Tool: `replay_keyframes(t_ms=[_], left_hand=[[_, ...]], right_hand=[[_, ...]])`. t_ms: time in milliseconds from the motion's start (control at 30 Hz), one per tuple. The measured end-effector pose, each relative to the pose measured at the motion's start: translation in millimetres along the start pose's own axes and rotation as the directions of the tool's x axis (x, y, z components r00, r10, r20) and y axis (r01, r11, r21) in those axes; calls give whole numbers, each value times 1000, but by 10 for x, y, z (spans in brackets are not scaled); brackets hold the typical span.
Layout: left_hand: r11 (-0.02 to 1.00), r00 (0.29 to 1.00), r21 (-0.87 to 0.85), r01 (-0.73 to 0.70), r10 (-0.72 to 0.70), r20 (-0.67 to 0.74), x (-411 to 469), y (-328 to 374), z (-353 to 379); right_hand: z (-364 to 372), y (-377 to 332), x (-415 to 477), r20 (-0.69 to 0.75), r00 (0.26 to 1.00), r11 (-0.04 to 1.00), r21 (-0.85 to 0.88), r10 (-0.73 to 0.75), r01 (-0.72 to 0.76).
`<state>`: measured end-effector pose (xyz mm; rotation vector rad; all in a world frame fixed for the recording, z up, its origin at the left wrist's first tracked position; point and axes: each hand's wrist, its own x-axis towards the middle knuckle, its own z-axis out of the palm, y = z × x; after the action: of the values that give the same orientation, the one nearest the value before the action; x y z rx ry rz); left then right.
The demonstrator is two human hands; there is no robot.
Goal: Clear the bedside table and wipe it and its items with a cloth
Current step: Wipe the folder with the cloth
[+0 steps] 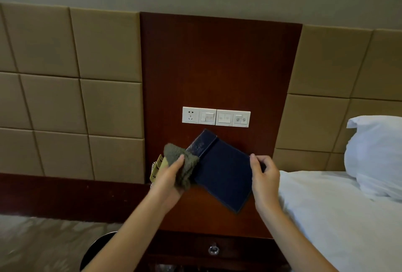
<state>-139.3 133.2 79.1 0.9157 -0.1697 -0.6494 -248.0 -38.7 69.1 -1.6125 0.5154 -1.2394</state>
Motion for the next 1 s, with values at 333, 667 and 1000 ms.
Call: replay_keyframes(t_ms=[333,667,1000], left_hand=[[985,980,146,-95,118,-158,90,226,20],[960,974,266,-92,142,-178,156,580,84],[612,895,656,-441,355,270,80,-63,65]], right_hand=[[-13,64,-39,271,927,629,-681,-259,375],[-36,290,-215,714,460,183,-433,-528,883],[270,-276,-431,359,932,997,-24,-60,73]])
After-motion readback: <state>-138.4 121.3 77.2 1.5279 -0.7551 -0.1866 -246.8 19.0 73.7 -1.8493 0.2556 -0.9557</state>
